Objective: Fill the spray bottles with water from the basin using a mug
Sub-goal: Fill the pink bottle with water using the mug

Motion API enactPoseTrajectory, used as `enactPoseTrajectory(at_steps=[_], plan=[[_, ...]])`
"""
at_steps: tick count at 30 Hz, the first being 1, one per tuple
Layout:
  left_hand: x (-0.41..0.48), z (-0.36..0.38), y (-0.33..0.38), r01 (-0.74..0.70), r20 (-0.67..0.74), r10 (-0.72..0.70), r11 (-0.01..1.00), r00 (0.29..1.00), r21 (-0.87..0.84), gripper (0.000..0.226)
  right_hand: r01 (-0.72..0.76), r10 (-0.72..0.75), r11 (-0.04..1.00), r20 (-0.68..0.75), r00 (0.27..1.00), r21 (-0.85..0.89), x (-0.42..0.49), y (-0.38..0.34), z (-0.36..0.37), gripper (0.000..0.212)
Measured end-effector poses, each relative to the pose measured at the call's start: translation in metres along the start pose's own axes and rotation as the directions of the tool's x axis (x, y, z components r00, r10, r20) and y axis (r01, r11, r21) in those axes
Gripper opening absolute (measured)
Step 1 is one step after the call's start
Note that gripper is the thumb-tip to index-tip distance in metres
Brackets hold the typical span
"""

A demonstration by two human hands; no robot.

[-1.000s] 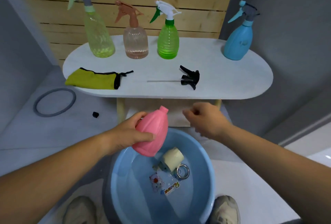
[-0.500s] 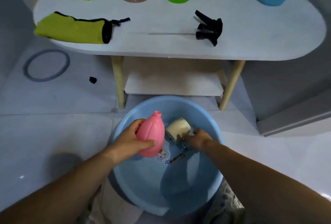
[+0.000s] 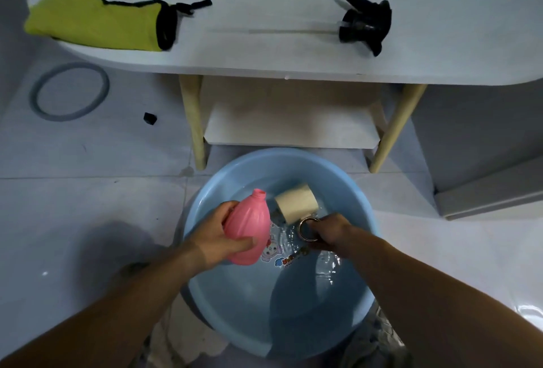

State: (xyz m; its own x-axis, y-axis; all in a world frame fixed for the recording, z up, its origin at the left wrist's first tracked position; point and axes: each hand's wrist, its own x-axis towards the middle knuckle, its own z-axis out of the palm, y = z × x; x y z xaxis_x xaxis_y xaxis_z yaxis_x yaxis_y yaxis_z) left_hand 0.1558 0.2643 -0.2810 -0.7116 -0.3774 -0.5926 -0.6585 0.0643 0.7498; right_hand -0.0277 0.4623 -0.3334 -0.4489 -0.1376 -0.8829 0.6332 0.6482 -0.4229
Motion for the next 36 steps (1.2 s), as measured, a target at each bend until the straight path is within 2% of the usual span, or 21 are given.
enactPoseTrajectory(at_steps=[4, 8, 11, 15, 18, 23, 29, 36], plan=[[0.000, -0.001, -0.001, -0.013, 0.000, 0.013, 1.000, 1.000, 0.021, 0.089, 0.089, -0.089, 0.996, 0.024, 0.996, 0.019, -0.010, -0.005, 0.000, 0.006], [-0.002, 0.001, 0.000, -0.033, -0.003, 0.033, 0.998, 0.999, 0.046, 0.085, 0.151, -0.151, 0.988, -0.013, 0.988, -0.043, -0.019, -0.004, -0.002, 0.002], [-0.004, 0.002, 0.000, -0.042, -0.007, 0.042, 0.998, 0.999, 0.048, 0.081, 0.176, -0.176, 0.984, -0.004, 0.984, -0.019, -0.022, -0.002, -0.007, 0.007], [-0.007, 0.002, 0.001, -0.042, 0.001, 0.042, 0.998, 0.999, 0.047, 0.085, 0.232, -0.236, 0.967, -0.033, 0.971, -0.105, -0.022, -0.002, -0.015, 0.014], [-0.008, 0.002, 0.001, -0.045, 0.005, 0.044, 0.997, 0.999, 0.062, 0.093, 0.251, -0.251, 0.953, 0.018, 0.968, -0.170, -0.025, -0.001, -0.016, 0.023], [-0.011, 0.002, 0.003, -0.058, 0.009, 0.058, 0.991, 0.998, 0.118, 0.107, 0.278, -0.259, 0.953, 0.152, 0.954, -0.121, -0.038, -0.009, -0.016, 0.016], [-0.015, -0.002, 0.007, -0.095, -0.041, 0.099, 0.990, 0.994, 0.100, 0.095, 0.335, -0.317, 0.940, 0.194, 0.928, -0.069, -0.069, -0.032, -0.025, 0.021], [-0.026, -0.006, 0.017, -0.189, -0.082, 0.195, 0.979, 0.977, 0.077, 0.086, 0.539, -0.519, 0.832, 0.160, 0.840, -0.129, -0.129, -0.061, -0.053, 0.021]])
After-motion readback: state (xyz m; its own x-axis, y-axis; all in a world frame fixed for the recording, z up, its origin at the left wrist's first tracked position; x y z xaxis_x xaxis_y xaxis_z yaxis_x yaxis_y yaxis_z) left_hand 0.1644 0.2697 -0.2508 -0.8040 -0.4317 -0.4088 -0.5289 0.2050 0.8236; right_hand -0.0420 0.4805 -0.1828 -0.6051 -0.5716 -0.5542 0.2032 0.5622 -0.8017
